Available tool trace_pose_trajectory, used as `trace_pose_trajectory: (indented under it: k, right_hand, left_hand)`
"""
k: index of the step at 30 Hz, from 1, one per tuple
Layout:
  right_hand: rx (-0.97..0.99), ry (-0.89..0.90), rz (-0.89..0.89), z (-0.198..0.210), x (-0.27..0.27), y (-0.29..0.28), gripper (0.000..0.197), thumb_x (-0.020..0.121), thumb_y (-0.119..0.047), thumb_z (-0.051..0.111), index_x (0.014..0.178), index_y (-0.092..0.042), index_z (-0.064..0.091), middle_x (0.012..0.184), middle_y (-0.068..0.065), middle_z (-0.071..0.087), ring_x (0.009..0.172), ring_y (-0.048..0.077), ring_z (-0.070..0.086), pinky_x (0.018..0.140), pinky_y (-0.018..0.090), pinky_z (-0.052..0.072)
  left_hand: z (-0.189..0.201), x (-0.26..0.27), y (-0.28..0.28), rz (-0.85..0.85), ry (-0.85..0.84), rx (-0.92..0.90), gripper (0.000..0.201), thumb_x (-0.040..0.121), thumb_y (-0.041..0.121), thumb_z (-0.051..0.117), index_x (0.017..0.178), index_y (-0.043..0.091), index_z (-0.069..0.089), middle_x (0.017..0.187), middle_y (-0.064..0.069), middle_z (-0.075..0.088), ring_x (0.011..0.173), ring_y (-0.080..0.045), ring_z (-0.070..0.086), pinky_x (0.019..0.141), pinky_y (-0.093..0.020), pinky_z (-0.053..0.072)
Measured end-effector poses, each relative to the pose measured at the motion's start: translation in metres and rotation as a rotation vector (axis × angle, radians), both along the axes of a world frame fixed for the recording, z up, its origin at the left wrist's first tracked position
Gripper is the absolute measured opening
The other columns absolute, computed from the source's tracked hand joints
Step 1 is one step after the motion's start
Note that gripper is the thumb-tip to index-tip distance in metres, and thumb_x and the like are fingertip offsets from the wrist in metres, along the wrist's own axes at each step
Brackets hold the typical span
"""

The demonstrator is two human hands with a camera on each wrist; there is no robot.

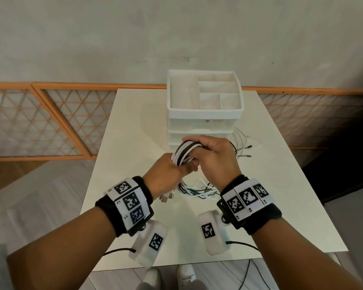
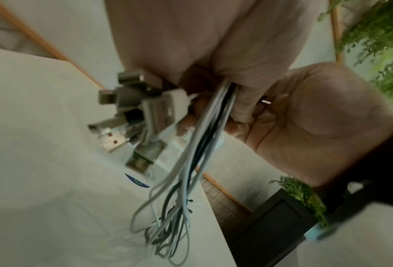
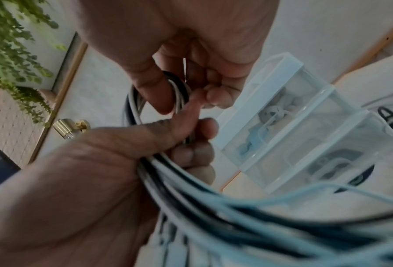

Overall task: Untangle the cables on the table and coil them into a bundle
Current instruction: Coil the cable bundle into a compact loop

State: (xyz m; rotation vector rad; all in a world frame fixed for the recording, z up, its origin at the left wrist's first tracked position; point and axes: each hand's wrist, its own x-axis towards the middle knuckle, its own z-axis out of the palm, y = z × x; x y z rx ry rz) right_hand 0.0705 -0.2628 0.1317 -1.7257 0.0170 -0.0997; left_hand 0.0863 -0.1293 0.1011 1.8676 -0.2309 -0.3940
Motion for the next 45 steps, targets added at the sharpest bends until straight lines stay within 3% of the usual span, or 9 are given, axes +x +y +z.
trace_pose_trajectory:
  k: [5, 8, 10, 16, 21, 30, 35, 40, 45]
  right_hand:
    - [-0.273, 0.152, 0.351, -0.029, -0.004, -0.015, 0.066, 0.07, -0.03, 0.068, 0.133, -0.034, 0.051, 0.117, -0.006, 0.063, 0.112, 0.012, 0.059, 0.098, 0.034, 0.049]
    - [-0.766, 0.324, 0.474, -0.041, -0.013, -0.019, 0.014, 0.078, -0.042, 0.073, 0.082, -0.034, 0.062, 0.082, -0.011, 0.062, 0.087, 0.014, 0.061, 0.086, 0.035, 0.049]
    - [-0.835, 0.366, 0.47, -0.05, -0.012, -0.02, 0.038, 0.077, -0.043, 0.072, 0.058, -0.019, 0.049, 0.063, -0.002, 0.052, 0.067, 0.02, 0.053, 0.067, 0.033, 0.044]
    - [-0.639, 0.195, 0.399, -0.055, -0.016, -0.016, 0.027, 0.077, -0.03, 0.07, 0.064, -0.011, 0.055, 0.073, 0.011, 0.065, 0.07, 0.028, 0.061, 0.07, 0.041, 0.055]
    - [-0.899, 0.368, 0.277, -0.066, -0.009, -0.022, 0.067, 0.064, -0.074, 0.068, 0.05, -0.013, 0.045, 0.051, 0.0, 0.053, 0.052, 0.02, 0.053, 0.053, 0.031, 0.043]
    - [-1.284, 0.191, 0.135, -0.06, -0.008, -0.031, 0.043, 0.082, -0.055, 0.058, 0.06, -0.02, 0.05, 0.064, -0.004, 0.047, 0.073, 0.025, 0.053, 0.065, 0.03, 0.04]
    - [-1.282, 0.168, 0.178, -0.049, -0.01, -0.03, 0.014, 0.081, -0.036, 0.058, 0.077, -0.024, 0.063, 0.073, 0.001, 0.05, 0.083, 0.029, 0.058, 0.067, 0.03, 0.037]
    - [-1.215, 0.146, 0.152, -0.049, -0.009, -0.03, 0.023, 0.08, -0.042, 0.062, 0.07, -0.023, 0.055, 0.083, 0.003, 0.066, 0.085, 0.028, 0.064, 0.068, 0.03, 0.044]
    - [-0.891, 0.315, 0.19, -0.045, 0.002, -0.075, 0.058, 0.069, -0.065, 0.075, 0.058, -0.012, 0.055, 0.05, -0.008, 0.049, 0.05, 0.011, 0.049, 0.052, 0.026, 0.037]
  left_hand:
    - [0.006, 0.007, 0.01, 0.06, -0.024, -0.096, 0.028, 0.093, 0.037, 0.063, 0.084, 0.013, 0.073, 0.079, 0.0, 0.074, 0.077, -0.01, 0.067, 0.078, -0.031, 0.052]
    - [0.006, 0.007, 0.013, 0.066, -0.049, -0.133, 0.036, 0.088, 0.044, 0.064, 0.073, 0.012, 0.07, 0.071, -0.014, 0.067, 0.069, -0.011, 0.064, 0.073, -0.027, 0.051]
    - [0.004, 0.003, 0.014, 0.055, -0.002, -0.201, 0.04, 0.081, 0.046, 0.068, 0.077, 0.006, 0.07, 0.062, -0.01, 0.061, 0.073, -0.022, 0.071, 0.074, -0.032, 0.056]
    - [0.008, 0.002, 0.01, 0.125, 0.018, -0.286, 0.037, 0.072, 0.039, 0.078, 0.072, 0.004, 0.067, 0.053, -0.007, 0.058, 0.058, -0.028, 0.064, 0.068, -0.042, 0.057]
    - [0.019, 0.005, 0.008, 0.084, 0.083, -0.276, 0.043, 0.085, 0.044, 0.067, 0.073, 0.002, 0.06, 0.045, -0.001, 0.035, 0.037, -0.017, 0.036, 0.049, -0.03, 0.046]
    - [-0.012, 0.002, 0.001, 0.177, 0.237, 0.069, 0.058, 0.084, 0.062, 0.061, 0.06, 0.014, 0.041, 0.042, 0.004, 0.039, 0.032, -0.015, 0.038, 0.059, -0.034, 0.039]
    - [-0.023, -0.004, 0.002, -0.134, 0.115, 0.385, 0.081, 0.047, 0.078, 0.077, 0.102, 0.021, 0.061, 0.074, 0.007, 0.062, 0.067, -0.012, 0.059, 0.063, -0.031, 0.049]
    - [-0.019, -0.009, 0.002, -0.29, 0.083, 0.355, 0.005, 0.084, 0.027, 0.069, 0.086, 0.022, 0.07, 0.076, 0.01, 0.076, 0.065, -0.006, 0.065, 0.066, -0.024, 0.047]
    - [-0.016, -0.005, 0.022, 0.039, 0.019, 0.269, 0.025, 0.093, 0.017, 0.059, 0.068, 0.016, 0.063, 0.044, 0.008, 0.058, 0.039, -0.008, 0.051, 0.048, -0.02, 0.042]
